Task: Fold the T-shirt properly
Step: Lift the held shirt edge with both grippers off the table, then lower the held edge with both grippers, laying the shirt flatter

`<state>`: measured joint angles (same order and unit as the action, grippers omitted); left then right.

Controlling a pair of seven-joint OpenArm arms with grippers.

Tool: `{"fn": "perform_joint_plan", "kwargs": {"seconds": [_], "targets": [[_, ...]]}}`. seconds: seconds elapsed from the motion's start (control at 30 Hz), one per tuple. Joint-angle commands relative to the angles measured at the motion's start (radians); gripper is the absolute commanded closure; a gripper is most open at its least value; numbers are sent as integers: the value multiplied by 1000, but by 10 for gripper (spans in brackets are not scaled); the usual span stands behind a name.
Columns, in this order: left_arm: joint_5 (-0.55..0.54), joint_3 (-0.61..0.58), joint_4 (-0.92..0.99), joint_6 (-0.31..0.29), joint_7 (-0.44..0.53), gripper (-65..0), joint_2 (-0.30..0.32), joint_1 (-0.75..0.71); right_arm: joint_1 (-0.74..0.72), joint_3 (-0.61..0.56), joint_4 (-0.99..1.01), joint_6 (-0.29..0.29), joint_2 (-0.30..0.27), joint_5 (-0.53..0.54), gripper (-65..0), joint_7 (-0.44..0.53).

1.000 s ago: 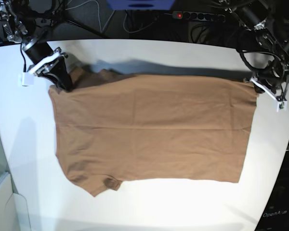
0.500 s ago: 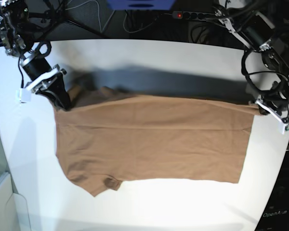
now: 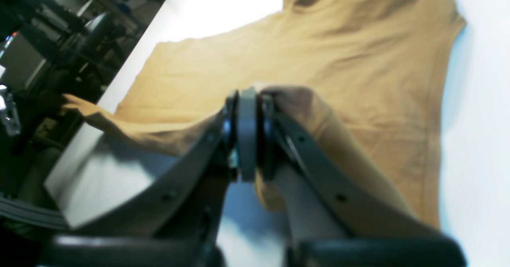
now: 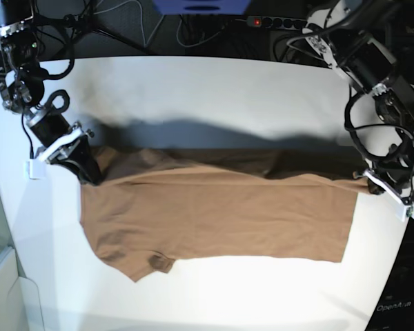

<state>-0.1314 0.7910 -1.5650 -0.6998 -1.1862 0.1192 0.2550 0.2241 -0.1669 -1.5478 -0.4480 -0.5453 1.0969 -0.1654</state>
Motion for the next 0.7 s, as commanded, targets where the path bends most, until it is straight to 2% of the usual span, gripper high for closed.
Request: {"fn": "perform_joint_plan", "kwargs": {"seconds": [0.0, 0.23, 0.37, 0.5, 0.67], "targets": [[-9, -5, -16, 2, 10, -22, 17, 28, -22, 10, -10, -16, -17, 13, -9, 17], [-14, -40, -13, 2, 13, -22, 12, 66, -107, 8, 4, -16, -19, 13, -9, -30], [-14, -38, 61, 2, 15, -22, 18, 102, -159, 7, 53, -16, -14, 13, -9, -56], [-9, -45, 130, 2, 95, -22, 20, 117, -194, 5, 100, -19, -14, 13, -9, -61], [-9, -38, 189, 2, 116, -22, 24, 117, -231, -20, 145, -21, -14, 13, -9, -62]]}}
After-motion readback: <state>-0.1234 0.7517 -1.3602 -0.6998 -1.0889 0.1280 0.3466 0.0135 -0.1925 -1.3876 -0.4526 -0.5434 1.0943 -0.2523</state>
